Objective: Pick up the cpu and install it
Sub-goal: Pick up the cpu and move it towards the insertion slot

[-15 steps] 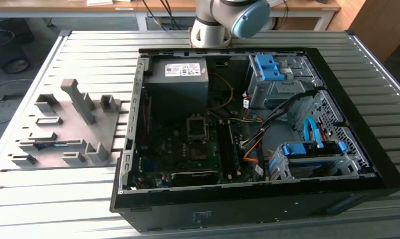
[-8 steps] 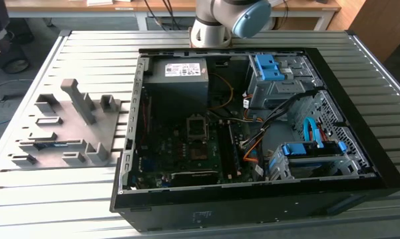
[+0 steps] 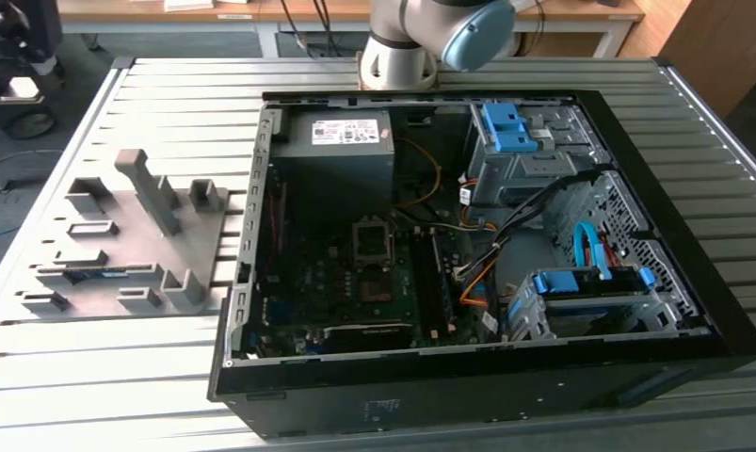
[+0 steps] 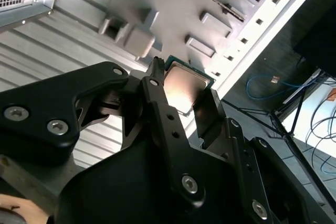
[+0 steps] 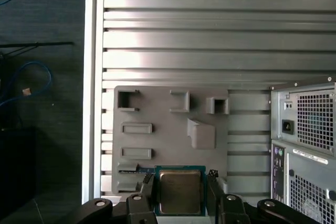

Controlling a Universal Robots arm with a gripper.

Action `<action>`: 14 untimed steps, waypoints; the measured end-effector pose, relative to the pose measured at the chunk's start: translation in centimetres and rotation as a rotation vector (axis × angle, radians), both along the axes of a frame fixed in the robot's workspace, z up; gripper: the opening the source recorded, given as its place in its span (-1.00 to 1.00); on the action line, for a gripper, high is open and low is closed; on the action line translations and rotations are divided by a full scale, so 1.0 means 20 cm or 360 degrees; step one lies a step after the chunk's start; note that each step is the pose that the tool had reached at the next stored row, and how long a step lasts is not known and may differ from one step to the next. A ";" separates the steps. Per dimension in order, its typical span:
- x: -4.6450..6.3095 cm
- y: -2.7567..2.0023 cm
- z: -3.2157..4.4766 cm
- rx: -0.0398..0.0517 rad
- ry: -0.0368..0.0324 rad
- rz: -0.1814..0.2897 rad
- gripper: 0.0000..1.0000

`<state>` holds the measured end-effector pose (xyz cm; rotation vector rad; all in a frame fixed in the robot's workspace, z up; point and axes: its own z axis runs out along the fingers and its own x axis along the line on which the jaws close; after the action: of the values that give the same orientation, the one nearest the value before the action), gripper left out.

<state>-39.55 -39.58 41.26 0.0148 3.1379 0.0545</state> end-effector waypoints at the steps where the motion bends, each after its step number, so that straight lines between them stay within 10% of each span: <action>1: 0.02 0.000 0.000 0.0000 0.0000 0.0000 -0.05; 14: 0.28 0.000 -0.004 0.0000 0.0000 0.0000 -0.05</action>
<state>-33.90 -39.58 41.19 0.0148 3.1379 0.0544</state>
